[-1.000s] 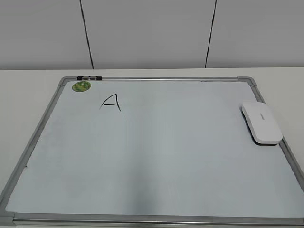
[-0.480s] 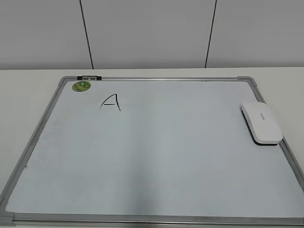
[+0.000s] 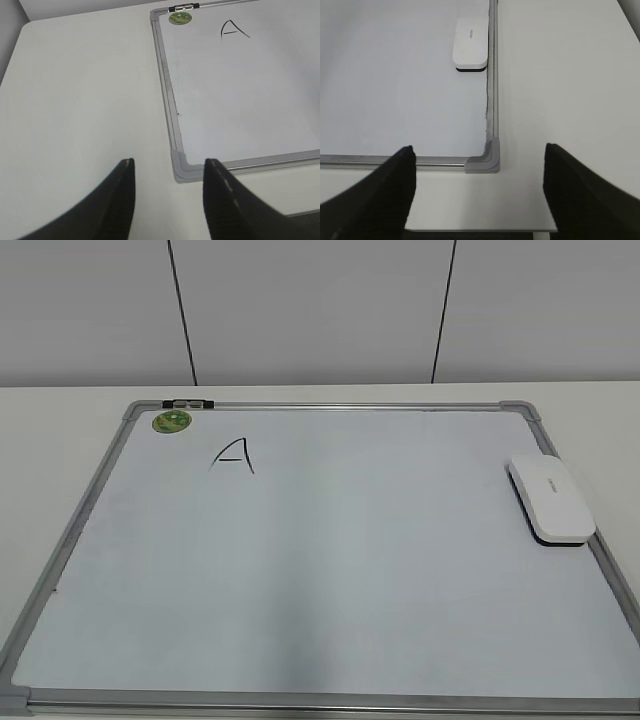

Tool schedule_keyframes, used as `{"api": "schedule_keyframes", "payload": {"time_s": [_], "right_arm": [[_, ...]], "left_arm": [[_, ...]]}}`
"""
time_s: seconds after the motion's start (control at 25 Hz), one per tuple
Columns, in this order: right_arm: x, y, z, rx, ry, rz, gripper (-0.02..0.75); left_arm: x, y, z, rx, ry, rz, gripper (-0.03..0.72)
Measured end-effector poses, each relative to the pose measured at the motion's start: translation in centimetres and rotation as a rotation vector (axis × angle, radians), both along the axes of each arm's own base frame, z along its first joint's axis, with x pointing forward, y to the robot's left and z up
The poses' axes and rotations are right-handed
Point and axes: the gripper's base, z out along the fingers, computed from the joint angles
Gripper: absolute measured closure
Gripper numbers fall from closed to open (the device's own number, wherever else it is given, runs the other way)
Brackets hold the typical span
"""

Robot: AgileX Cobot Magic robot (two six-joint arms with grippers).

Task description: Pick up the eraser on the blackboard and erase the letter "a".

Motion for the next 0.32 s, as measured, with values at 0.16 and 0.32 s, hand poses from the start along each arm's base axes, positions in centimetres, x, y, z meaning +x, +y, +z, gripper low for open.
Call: {"api": "schedule_keyframes", "payload": {"time_s": [0.16,0.32], "right_arm": [[0.00,0.00,0.00,0.000,0.000,0.000,0.149],[0.00,0.00,0.00,0.000,0.000,0.000,0.149]], "left_arm": [[0.00,0.00,0.00,0.000,0.000,0.000,0.404],[0.00,0.00,0.00,0.000,0.000,0.000,0.424]]}}
